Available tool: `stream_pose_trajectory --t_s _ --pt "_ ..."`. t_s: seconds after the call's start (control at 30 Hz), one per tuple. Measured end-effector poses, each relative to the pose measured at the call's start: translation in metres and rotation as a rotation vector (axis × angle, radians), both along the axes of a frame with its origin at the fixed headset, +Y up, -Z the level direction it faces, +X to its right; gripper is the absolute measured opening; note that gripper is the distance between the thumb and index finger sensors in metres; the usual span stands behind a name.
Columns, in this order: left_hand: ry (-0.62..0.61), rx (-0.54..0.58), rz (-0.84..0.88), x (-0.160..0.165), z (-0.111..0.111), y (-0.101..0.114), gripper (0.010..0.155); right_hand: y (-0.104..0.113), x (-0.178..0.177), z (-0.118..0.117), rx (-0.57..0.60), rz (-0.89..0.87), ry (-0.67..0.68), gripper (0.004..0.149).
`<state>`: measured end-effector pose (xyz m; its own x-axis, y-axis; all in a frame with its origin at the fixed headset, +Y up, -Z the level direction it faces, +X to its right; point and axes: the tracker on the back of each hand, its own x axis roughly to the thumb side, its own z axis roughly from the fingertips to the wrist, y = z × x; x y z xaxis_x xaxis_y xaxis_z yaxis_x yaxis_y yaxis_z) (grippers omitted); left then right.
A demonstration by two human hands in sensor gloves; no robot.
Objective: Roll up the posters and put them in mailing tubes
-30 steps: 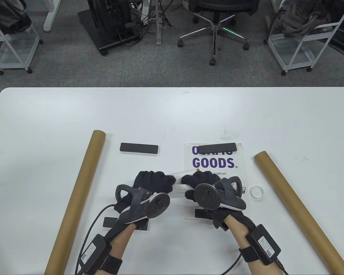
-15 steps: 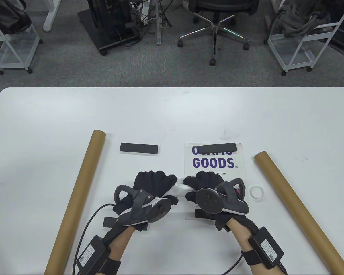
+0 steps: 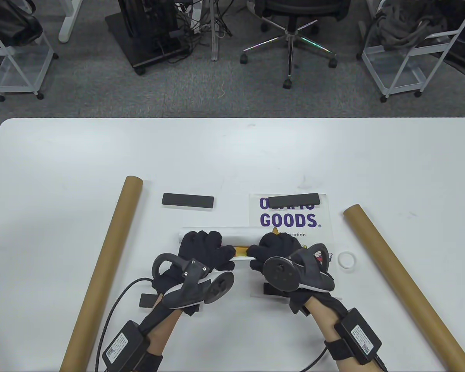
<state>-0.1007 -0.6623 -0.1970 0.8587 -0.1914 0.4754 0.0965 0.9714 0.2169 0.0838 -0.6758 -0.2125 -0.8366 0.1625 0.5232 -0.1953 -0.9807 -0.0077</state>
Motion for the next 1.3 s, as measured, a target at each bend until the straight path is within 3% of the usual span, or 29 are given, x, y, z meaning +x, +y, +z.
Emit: stream_pose_trajectory --t_s 0.17,0.3,0.6,0.83,0.93,1.07,1.13,1.3 --pt "-0.005 -0.011 0.084 -0.004 0.000 0.004 0.055 0.005 0.000 0.001 -0.006 -0.001 -0.014 0.048" --pt "-0.006 -0.038 0.201 -0.014 -0.004 0.003 0.062 0.001 0.002 0.001 0.066 -0.058 -0.025 0.057" --pt "0.022 0.018 0.126 -0.015 -0.007 0.002 0.043 -0.001 0.000 0.001 0.154 -0.006 -0.066 0.053" --pt "0.017 0.068 0.062 -0.013 -0.007 0.002 0.044 -0.002 -0.005 -0.001 -0.014 0.038 -0.018 0.047" --pt "-0.023 0.036 0.059 -0.013 -0.007 0.005 0.051 0.000 -0.001 -0.002 -0.033 0.043 0.005 0.068" --pt "-0.015 0.056 -0.036 -0.008 -0.007 0.003 0.037 0.004 -0.002 0.001 0.088 0.074 -0.023 0.055" --pt "-0.010 0.020 -0.035 -0.007 -0.007 0.001 0.029 0.003 -0.003 0.002 0.075 0.068 -0.025 0.048" --pt "-0.023 -0.014 -0.072 -0.004 -0.001 -0.003 0.031 -0.002 -0.003 0.000 0.049 0.084 -0.022 0.042"
